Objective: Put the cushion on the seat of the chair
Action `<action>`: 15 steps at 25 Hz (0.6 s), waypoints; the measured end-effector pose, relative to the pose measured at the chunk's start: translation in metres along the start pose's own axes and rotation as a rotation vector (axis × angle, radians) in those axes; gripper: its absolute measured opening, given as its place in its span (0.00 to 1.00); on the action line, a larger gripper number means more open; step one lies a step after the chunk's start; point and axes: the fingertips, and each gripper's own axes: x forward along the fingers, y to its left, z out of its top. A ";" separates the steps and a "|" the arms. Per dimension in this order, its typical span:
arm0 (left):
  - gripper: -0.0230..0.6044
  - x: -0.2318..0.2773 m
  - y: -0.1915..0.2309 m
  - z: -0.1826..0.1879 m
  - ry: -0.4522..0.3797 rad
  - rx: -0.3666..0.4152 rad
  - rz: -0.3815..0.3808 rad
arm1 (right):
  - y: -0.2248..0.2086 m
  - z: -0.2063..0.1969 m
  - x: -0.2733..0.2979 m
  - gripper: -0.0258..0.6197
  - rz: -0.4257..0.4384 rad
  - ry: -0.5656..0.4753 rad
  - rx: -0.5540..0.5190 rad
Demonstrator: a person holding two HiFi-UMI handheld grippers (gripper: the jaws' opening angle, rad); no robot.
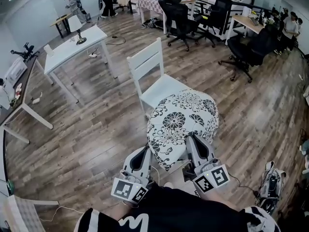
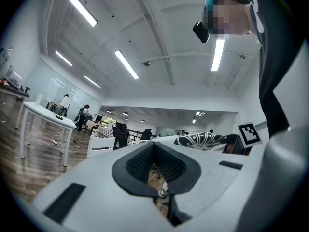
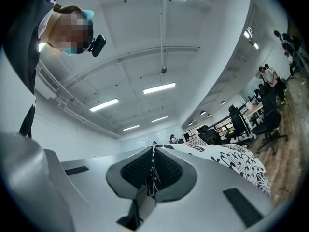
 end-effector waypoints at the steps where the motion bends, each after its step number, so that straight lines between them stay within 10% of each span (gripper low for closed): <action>1: 0.05 0.001 0.001 -0.001 0.001 0.001 0.004 | -0.001 -0.003 0.001 0.09 0.001 0.003 0.004; 15: 0.05 0.046 0.041 -0.004 0.000 -0.027 -0.044 | -0.025 -0.016 0.043 0.09 -0.043 0.022 -0.021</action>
